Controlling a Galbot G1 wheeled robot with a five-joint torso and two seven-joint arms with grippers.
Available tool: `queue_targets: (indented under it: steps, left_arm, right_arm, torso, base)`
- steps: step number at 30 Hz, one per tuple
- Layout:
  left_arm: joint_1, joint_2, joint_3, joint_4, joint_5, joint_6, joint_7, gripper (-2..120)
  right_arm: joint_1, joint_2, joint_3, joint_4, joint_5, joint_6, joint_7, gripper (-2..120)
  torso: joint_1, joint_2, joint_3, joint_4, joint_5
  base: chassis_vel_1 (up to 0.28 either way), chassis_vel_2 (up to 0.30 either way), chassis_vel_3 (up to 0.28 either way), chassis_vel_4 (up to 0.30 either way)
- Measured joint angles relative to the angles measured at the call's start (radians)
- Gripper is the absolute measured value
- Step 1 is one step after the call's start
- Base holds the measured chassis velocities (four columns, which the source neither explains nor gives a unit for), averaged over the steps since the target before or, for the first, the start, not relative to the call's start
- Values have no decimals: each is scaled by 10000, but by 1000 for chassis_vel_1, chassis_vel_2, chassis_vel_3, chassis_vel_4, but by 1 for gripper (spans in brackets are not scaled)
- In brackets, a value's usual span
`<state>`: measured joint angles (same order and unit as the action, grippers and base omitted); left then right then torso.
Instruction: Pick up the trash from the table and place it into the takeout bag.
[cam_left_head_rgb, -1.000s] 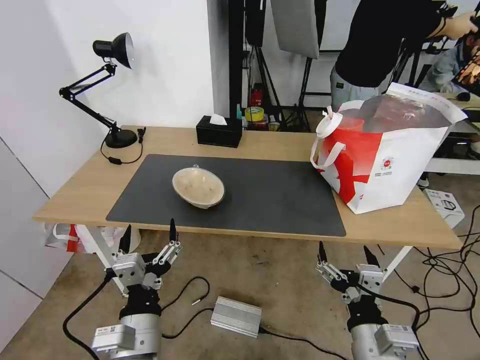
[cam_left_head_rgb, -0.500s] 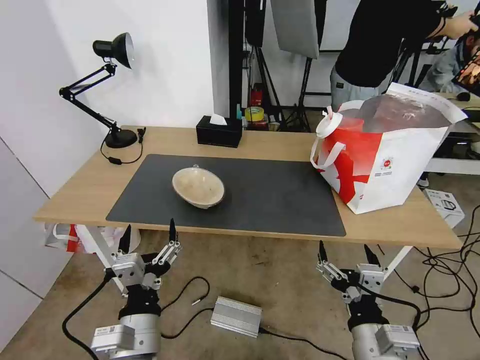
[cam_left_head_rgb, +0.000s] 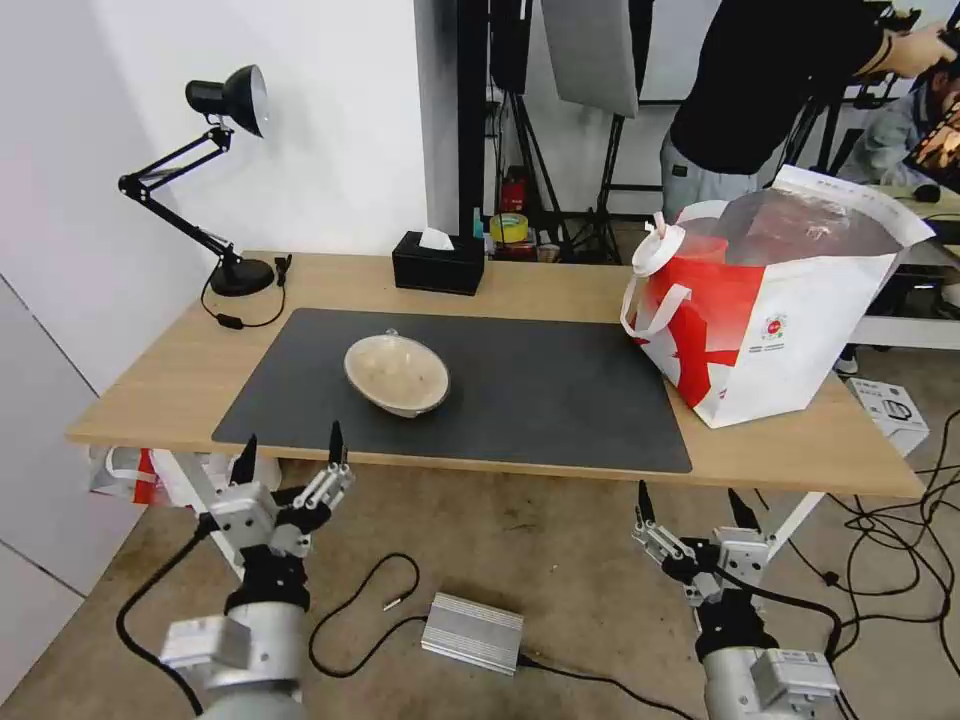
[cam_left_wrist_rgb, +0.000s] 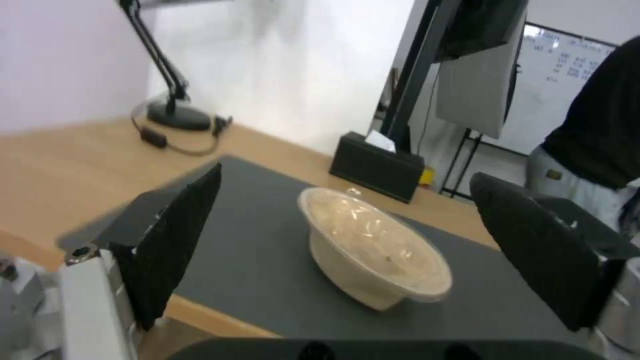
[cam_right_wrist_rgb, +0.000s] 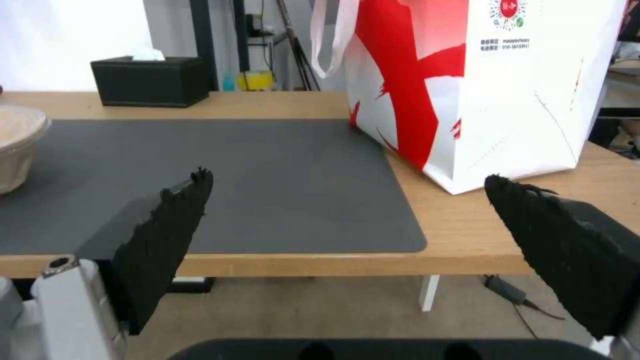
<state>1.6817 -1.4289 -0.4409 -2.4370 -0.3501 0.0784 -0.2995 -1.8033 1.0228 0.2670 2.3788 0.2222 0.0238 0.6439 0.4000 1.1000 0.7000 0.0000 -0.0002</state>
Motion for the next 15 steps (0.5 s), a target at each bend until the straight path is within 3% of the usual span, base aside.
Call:
queue_targets:
  steps: [3, 4, 9, 15]
  left_arm:
    - [-292, 253, -87, -62, -739, 326, -225, 100]
    - [-591, 554, -182, -39, -1536, 597, -474, 100]
    - [-807, 768, -178, -27, -2252, 854, -720, 100]
    - [-1441, 1293, -229, -21, -3934, 1285, -1302, 100]
  right_arm:
    - [0, 0, 0, 0, 0, 0, 0, 100]
    - [0, 0, 0, 0, 2, 0, 0, 100]
    - [0, 0, 0, 0, 3, 0, 0, 100]
    - [0, 0, 0, 0, 4, 0, 1, 100]
  torso:
    - [0, 0, 0, -1, 1]
    - [0, 0, 0, 0, 1]
    - [0, 0, 0, 0, 1]
    - [0, 0, 0, 0, 1]
  base:
    - [0, 0, 0, 0]
    - [0, 0, 0, 0]
    - [0, 0, 0, 0]
    - [0, 0, 0, 0]
